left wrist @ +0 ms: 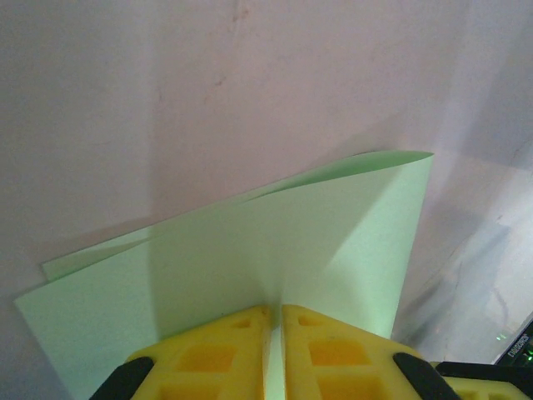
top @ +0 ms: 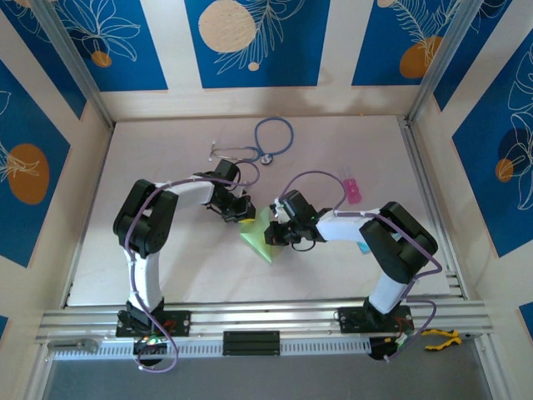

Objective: Fold a paper plane with a square sheet of paper (pick it up from the middle)
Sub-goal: Third fold the triangle at the center of the table.

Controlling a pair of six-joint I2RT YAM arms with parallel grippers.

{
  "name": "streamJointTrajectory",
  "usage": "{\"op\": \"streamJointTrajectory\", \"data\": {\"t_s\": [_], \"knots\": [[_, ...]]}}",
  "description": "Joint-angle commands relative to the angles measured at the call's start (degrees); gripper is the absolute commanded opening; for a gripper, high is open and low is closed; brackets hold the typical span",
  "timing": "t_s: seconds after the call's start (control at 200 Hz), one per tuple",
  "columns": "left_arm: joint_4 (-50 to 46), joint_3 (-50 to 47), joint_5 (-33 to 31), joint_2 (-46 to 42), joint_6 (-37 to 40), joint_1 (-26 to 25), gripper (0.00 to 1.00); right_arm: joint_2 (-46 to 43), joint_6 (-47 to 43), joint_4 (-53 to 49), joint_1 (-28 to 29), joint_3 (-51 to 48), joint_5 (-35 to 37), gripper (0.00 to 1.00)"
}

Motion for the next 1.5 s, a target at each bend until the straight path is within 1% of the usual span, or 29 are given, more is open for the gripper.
{"op": "streamJointTrajectory", "data": {"t_s": [0.0, 0.73, 1.086, 1.236, 1.406, 1.496], "knots": [[-3.2, -0.4, -0.9, 1.1, 1.2, -0.4, 0.15, 0.4, -0.9, -2.0, 0.0, 1.4, 0.4, 0.01], [-3.2, -0.3, -0.7, 1.5, 1.2, -0.4, 0.15, 1.9, -0.9, -1.3, -0.1, 1.8, -0.9, 0.01], [-3.6, 0.6, -0.6, 1.1, 1.2, -0.4, 0.15, 2.1, -0.8, -2.4, 0.0, 1.8, 0.0, 0.01], [-4.8, 2.8, -0.3, 0.0, 1.7, -0.3, 0.19, 2.8, -0.8, -3.0, 0.0, 1.9, 0.1, 0.01], [-5.7, 4.7, -0.5, -3.1, 1.5, -0.4, 0.28, 3.1, -0.8, -2.8, 0.3, 1.9, -0.2, 0.01], [-6.0, 4.5, -1.1, -5.2, 0.9, -0.4, 0.29, 3.2, -0.6, -2.8, 0.3, 2.2, -0.3, 0.01]]}}
